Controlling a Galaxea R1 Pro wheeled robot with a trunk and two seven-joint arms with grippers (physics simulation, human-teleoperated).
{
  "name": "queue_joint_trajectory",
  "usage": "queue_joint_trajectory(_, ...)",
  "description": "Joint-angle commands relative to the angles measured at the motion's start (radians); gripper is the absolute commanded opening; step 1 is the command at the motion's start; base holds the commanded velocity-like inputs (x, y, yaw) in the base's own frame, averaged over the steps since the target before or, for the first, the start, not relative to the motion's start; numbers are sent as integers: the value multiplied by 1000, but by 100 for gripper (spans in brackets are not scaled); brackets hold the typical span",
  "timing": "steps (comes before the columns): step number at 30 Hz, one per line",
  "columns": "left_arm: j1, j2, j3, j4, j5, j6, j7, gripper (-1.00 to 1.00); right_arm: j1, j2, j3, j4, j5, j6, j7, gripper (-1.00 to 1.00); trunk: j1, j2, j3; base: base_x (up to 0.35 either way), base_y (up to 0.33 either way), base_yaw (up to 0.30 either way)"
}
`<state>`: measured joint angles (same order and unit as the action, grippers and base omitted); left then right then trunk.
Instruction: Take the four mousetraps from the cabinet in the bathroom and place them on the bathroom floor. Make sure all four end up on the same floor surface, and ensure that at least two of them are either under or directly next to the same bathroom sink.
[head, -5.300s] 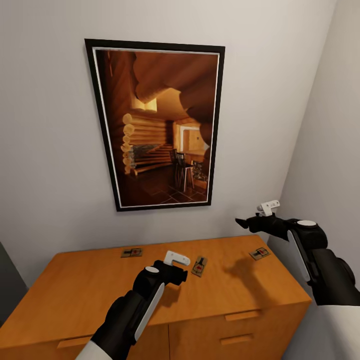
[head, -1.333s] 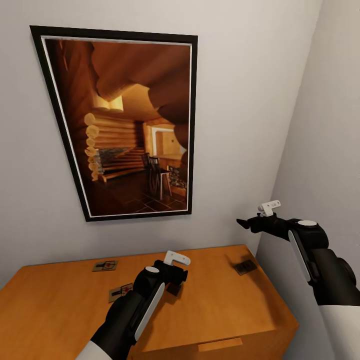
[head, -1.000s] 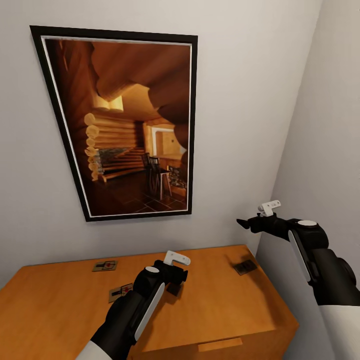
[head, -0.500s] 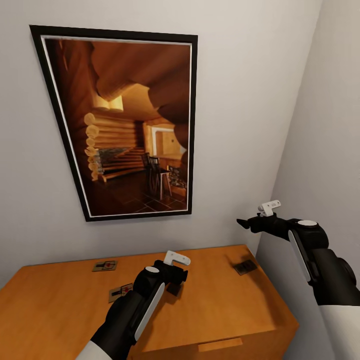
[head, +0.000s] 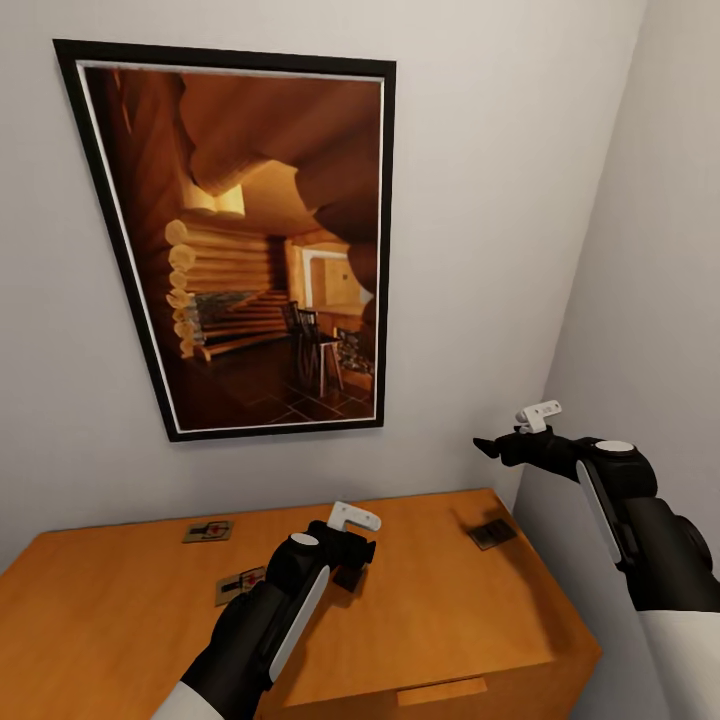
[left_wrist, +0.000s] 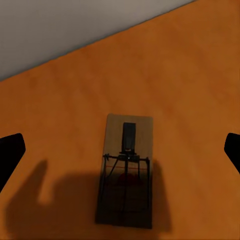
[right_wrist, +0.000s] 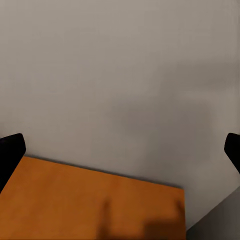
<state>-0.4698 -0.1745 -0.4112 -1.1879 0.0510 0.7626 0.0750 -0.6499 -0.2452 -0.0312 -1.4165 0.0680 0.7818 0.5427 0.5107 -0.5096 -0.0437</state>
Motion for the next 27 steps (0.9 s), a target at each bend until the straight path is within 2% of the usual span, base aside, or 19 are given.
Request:
queue_joint_trajectory(1,-1,0,-1,-1,6,5,8,100,-1,0,-1,-1,7,4,8,100,1,-2,-2,0,0,0)
queue_joint_trajectory(27,-1,0,0,32,-6,14,9,100,-2,0,0,-1,7,4,7,100,1,-2,-2,0,0,0)
